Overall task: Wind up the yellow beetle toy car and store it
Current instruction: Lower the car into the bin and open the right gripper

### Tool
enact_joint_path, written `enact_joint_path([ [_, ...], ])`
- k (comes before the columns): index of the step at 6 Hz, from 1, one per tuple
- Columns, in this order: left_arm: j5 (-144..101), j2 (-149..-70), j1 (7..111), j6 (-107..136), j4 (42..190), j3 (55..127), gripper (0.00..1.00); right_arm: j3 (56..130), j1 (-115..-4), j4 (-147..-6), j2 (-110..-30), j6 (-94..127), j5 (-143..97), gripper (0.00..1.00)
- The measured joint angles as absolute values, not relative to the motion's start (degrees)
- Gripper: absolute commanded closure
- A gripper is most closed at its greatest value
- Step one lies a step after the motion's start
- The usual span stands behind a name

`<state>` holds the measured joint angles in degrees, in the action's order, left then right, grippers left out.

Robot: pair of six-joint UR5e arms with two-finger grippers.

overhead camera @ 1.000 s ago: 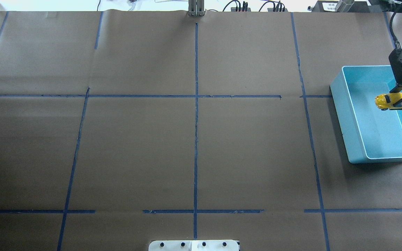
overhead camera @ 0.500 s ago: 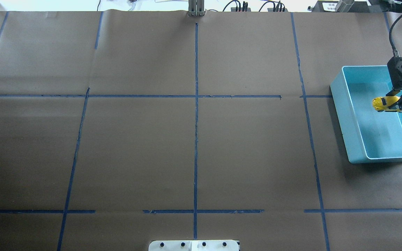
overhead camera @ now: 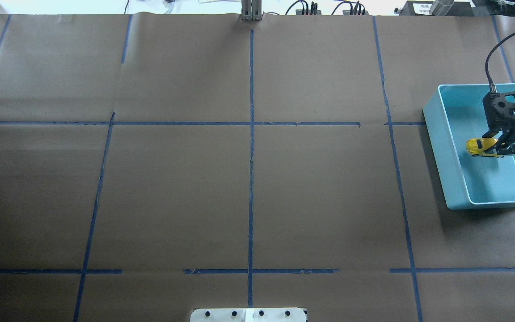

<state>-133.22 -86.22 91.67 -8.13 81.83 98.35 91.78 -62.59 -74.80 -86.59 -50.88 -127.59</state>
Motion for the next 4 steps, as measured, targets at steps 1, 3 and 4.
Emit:
enact_joint_path([
  [1,-133.20,-86.19,91.67,-8.10,81.83,98.32,0.00,91.70,-61.40,-74.54,-86.48,-50.18,-127.55,0.92],
  [3,-133.24,-86.20,91.67,-8.09,81.83,98.37,0.00,91.66,-60.62,-74.50,-86.21,-49.84,-127.53,0.00],
  [4,-133.24,-86.21,91.67,-8.09,81.83,98.45,0.00,91.71,-60.50,-74.52,-86.21,-50.07,-127.56,0.00],
])
